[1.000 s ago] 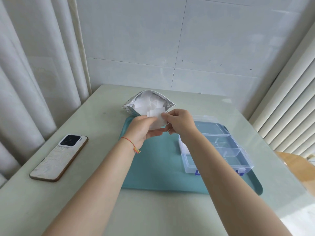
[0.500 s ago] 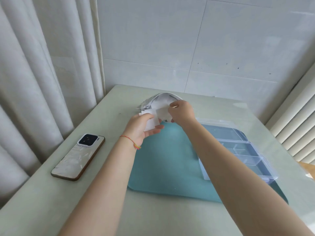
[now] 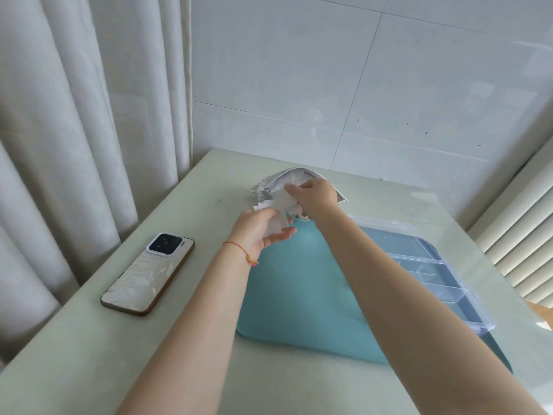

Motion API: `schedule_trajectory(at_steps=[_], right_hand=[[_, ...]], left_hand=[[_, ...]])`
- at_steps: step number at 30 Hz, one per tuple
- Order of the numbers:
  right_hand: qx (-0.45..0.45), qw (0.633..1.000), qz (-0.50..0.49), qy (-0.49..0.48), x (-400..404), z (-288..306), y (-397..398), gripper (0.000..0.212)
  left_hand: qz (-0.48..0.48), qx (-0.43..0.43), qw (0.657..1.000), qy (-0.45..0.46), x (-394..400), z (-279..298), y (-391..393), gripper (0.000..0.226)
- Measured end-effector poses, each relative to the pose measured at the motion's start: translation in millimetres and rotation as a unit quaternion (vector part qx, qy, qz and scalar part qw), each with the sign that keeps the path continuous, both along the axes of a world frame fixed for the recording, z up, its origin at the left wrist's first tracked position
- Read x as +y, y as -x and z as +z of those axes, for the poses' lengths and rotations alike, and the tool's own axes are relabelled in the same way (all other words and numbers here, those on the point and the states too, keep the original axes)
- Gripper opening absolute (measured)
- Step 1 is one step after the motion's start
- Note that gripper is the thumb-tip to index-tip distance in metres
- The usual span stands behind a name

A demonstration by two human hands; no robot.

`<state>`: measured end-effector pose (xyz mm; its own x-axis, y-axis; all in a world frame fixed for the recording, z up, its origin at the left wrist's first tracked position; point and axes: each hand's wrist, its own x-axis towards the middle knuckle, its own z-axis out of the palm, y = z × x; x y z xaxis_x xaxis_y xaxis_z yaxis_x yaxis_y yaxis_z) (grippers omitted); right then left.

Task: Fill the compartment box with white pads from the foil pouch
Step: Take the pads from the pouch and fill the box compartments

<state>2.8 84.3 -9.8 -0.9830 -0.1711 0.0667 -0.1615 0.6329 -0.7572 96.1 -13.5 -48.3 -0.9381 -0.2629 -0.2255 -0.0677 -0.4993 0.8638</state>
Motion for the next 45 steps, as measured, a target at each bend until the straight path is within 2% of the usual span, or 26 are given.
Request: schedule_trajectory(at_steps=[3,8,12,21,28,31,34,37,40,45], right_hand=[[-0.014,1.0,-0.01,-0.002,-1,6,-3,0.043],[0.013,1.0,-0.008,-0.027,0,7,0,0.012],[0.003,0.999,-0.02,0.033,17,8,1,0.004],[-0.017,0.994,-0.026,0.109,50,8,-5,0.009],[-0.084,0.995,-0.005,0.057,65,3,-9,0.019],[-0.079,0.99,-0.013,0.114,73,5,-11,0.022],[-0.086,0.967,-0.021,0.237,86,8,-16,0.019],[-0.124,0.935,0.042,0.328,94,7,-29,0.014],[-0.139,0.939,0.089,0.3,90,-4,-44,0.008],[-0.124,0.957,0.085,0.246,89,-15,-52,0.01]], left_hand=[[-0.004,0.0,1.0,-0.005,1,2,-1,0.018],[-0.006,0.003,1.0,-0.015,0,1,-1,0.02],[-0.025,-0.007,0.999,-0.023,3,1,1,0.021],[-0.039,-0.031,0.999,-0.02,7,-1,4,0.038],[-0.028,-0.051,0.998,0.018,9,-4,4,0.036],[-0.014,-0.037,0.999,0.026,11,-3,3,0.029],[0.001,-0.015,0.999,0.037,14,0,2,0.026],[0.006,0.001,1.0,-0.029,20,3,3,0.027],[-0.018,0.019,0.993,-0.112,32,7,4,0.025],[-0.062,0.03,0.995,-0.066,51,7,4,0.029]])
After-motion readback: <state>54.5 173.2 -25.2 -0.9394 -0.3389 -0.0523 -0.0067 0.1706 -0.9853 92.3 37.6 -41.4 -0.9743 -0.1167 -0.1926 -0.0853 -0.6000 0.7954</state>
